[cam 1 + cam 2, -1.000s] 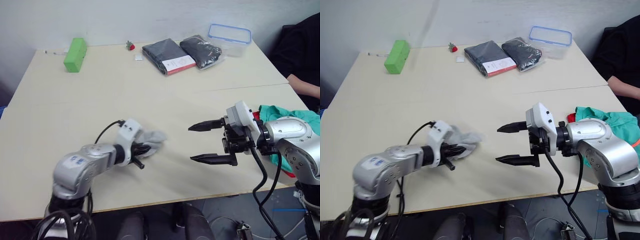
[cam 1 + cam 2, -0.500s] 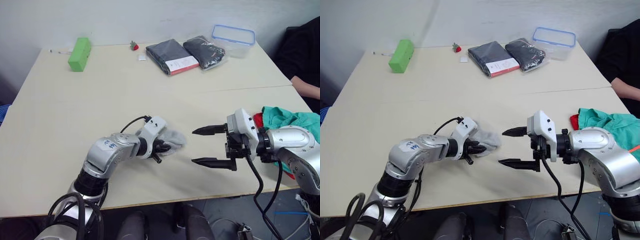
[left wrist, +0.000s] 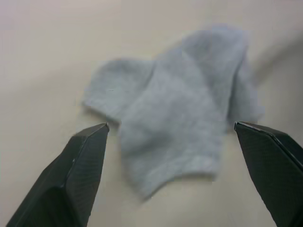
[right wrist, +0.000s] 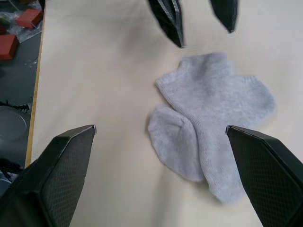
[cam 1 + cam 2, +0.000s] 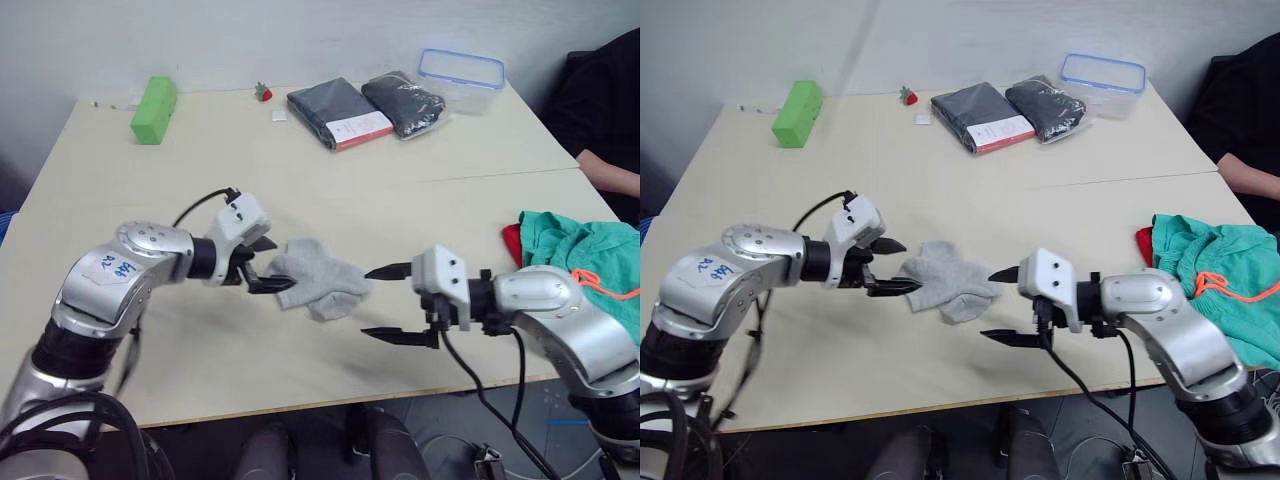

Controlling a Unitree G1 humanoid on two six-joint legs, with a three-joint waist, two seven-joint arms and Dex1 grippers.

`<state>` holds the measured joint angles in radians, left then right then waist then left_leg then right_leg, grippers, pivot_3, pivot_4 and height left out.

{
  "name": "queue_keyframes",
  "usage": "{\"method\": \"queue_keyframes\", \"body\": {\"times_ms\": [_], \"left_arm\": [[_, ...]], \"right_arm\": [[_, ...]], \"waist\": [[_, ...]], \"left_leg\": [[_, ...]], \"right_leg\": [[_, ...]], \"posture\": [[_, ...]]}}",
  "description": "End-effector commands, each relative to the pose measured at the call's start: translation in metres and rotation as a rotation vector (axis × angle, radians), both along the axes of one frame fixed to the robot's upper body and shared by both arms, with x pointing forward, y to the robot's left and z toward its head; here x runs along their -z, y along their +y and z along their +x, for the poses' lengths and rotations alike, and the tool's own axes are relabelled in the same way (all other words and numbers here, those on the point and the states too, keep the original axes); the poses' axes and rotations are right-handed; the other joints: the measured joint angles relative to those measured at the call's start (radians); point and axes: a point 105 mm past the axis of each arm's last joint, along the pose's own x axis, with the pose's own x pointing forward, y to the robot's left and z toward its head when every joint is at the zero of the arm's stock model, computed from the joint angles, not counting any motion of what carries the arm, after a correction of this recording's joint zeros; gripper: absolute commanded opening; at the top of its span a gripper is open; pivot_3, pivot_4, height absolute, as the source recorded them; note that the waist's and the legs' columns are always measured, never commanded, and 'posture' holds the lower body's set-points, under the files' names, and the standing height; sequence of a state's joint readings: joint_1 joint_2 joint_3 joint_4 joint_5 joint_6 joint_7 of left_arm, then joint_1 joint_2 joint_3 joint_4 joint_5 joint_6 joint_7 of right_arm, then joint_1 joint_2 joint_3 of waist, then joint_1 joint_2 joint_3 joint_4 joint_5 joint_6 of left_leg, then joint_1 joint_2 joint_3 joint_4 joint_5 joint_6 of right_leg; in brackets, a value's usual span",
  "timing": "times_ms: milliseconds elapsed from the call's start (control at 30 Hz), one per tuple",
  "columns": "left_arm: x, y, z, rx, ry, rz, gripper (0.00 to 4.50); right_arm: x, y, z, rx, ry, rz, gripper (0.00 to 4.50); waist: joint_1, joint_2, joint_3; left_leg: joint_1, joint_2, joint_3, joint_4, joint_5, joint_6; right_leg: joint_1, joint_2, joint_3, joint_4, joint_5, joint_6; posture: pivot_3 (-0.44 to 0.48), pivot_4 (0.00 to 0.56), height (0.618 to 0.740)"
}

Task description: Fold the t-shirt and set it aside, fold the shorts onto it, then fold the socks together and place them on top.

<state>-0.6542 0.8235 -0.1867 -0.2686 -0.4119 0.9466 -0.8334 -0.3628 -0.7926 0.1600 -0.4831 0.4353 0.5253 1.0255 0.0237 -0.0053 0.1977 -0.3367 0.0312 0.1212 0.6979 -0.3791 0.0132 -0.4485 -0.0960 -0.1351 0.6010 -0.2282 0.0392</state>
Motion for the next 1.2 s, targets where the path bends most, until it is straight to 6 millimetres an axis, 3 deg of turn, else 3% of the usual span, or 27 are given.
{"method": "queue_keyframes", "body": {"times_ms": [33,200,300,433,533,633,767,900,1033,1200], "left_arm": [[0.004,-0.004,0.031,0.255,-0.168,0.179,4.45],[0.010,-0.010,0.049,0.418,-0.230,0.246,4.45],[0.011,-0.010,0.061,0.459,-0.256,0.277,4.45],[0.010,-0.010,0.072,0.474,-0.271,0.285,4.45],[0.013,-0.011,0.076,0.487,-0.261,0.298,4.50],[0.020,-0.015,0.076,0.511,-0.235,0.312,3.93],[0.033,-0.016,0.075,0.531,-0.177,0.343,2.71],[0.039,-0.017,0.073,0.540,-0.141,0.351,2.68],[0.043,-0.016,0.070,0.545,-0.114,0.352,2.68],[0.048,-0.012,0.060,0.576,-0.062,0.337,1.50]], "right_arm": [[0.006,0.021,0.013,-0.005,-0.126,-0.045,4.50],[0.017,0.028,0.016,-0.042,-0.193,-0.090,4.50],[0.023,0.031,0.013,-0.062,-0.214,-0.109,4.50],[0.028,0.032,0.018,-0.052,-0.224,-0.121,4.50],[0.031,0.036,0.020,-0.043,-0.223,-0.117,3.89],[0.038,0.038,0.025,-0.028,-0.229,-0.134,2.84],[0.047,0.037,0.038,0.027,-0.244,-0.173,1.45],[0.053,0.034,0.039,0.017,-0.240,-0.199,0.01],[0.049,0.032,0.034,-0.017,-0.236,-0.194,0.01],[0.041,0.029,0.026,-0.105,-0.253,-0.188,0.00]], "waist": [[0.005,-0.003,0.000],[0.000,-0.003,0.000],[-0.003,-0.004,0.000],[-0.003,-0.004,0.000],[-0.004,-0.004,0.000],[-0.004,-0.004,0.000],[-0.004,-0.005,-0.001],[-0.003,-0.005,-0.001],[-0.003,-0.005,-0.001],[-0.004,-0.005,-0.001]], "left_leg": [[-0.003,0.000,-0.002,0.000,0.000,0.001],[-0.007,-0.002,0.000,0.001,0.001,0.005],[-0.018,-0.003,0.002,0.004,0.001,0.006],[-0.019,-0.003,0.009,0.005,0.002,0.006],[-0.019,-0.003,0.009,0.006,0.002,0.007],[-0.018,-0.003,0.009,0.006,0.003,0.008],[-0.018,-0.003,0.009,0.006,0.003,0.008],[-0.017,-0.004,0.008,0.006,0.003,0.009],[-0.017,-0.004,0.002,0.006,0.003,0.009],[-0.017,-0.004,0.001,0.006,0.003,0.009]], "right_leg": [[0.000,-0.001,-0.001,0.000,0.001,0.001],[-0.003,0.002,-0.003,0.001,0.002,0.003],[-0.015,0.004,-0.004,0.003,0.003,0.004],[-0.015,0.005,-0.012,0.004,0.003,0.004],[-0.015,0.003,-0.012,0.006,0.003,0.004],[-0.015,0.002,-0.012,0.006,0.003,0.004],[-0.015,0.002,-0.012,0.007,0.003,0.005],[-0.014,0.001,-0.012,0.008,0.003,0.005],[-0.013,0.001,-0.012,0.008,0.003,0.005],[-0.013,0.001,-0.012,0.008,0.003,0.005]], "posture": [[0.000,0.150,0.740],[0.000,0.150,0.740],[0.000,0.150,0.740],[0.000,0.150,0.740],[0.000,0.150,0.740],[0.000,0.150,0.740],[0.000,0.150,0.740],[0.000,0.150,0.740],[0.000,0.150,0.740],[0.000,0.150,0.740]]}}
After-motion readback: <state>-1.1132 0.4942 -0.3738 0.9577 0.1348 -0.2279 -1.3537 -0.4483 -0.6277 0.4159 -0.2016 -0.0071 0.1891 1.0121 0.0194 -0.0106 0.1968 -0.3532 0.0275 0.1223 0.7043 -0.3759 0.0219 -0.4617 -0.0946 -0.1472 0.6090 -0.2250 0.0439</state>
